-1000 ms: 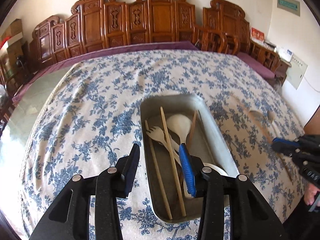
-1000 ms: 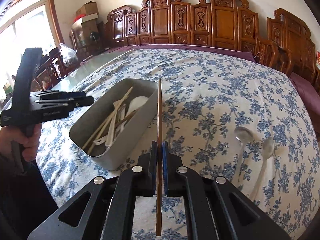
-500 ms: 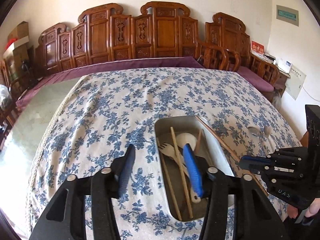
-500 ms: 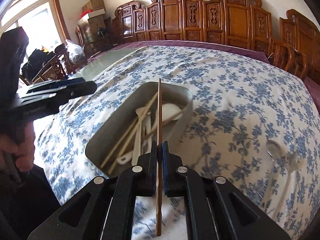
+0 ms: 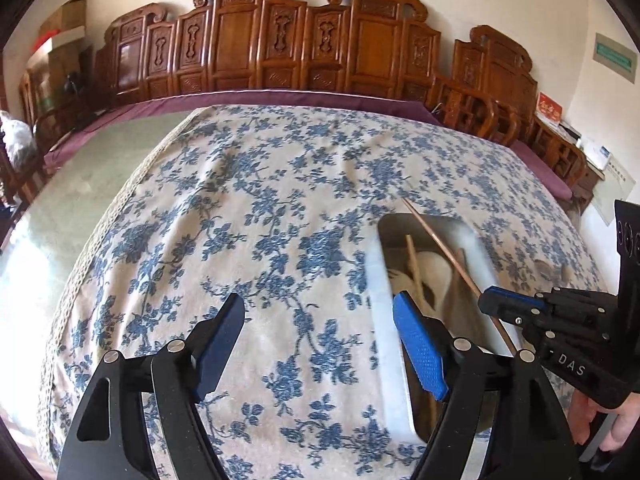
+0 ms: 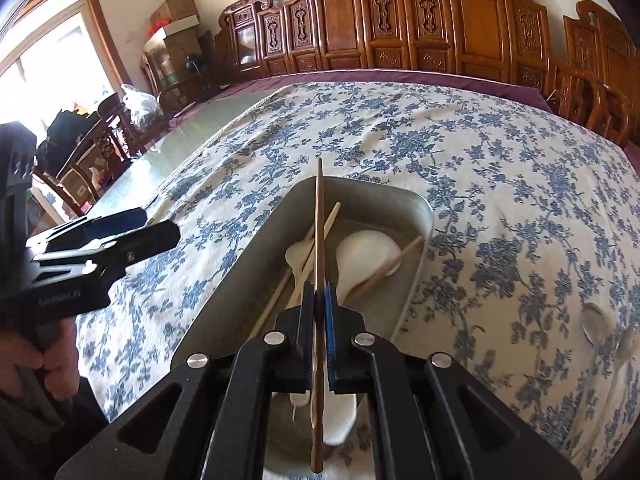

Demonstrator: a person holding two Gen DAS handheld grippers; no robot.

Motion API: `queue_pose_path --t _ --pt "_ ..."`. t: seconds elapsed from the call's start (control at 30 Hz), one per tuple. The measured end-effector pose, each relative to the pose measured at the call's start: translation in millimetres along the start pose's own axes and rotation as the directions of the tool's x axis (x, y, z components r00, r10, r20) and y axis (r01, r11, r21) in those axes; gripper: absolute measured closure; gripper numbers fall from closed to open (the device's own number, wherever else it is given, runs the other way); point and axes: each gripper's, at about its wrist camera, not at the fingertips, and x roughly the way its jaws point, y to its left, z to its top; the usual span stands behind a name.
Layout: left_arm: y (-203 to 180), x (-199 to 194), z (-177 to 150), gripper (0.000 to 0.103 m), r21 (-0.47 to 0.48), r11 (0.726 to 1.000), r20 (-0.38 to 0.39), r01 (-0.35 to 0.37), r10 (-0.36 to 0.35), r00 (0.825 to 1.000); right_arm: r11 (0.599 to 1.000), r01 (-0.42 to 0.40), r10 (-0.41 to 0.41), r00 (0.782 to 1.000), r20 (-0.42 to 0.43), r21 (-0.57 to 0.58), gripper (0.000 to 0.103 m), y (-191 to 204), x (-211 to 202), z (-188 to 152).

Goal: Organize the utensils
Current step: 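Lower the right tool's chopstick into the grey tray and open it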

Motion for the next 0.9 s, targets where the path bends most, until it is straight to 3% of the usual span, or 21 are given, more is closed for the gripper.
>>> queue_pose_path --t 0.37,0.57,0.9 --pt "0 1 -1 0.030 0.007 1.000 0.002 -0.017 0.017 1.000 0.997 0.013 -0.011 1.000 -0.024 0.076 0.097 1 21 -2" --pt "-1 2 -2 0.030 0.011 1.000 0.003 -0.024 0.024 1.000 0.998 0.030 -0.028 0.998 -0.047 0.052 0.094 8 26 -14" --pt "-13 -5 -3 0.030 0.024 1.000 0.014 -0.005 0.004 1.000 0.999 0.031 -0.032 0.999 0.021 0.012 0.093 4 -12 -19"
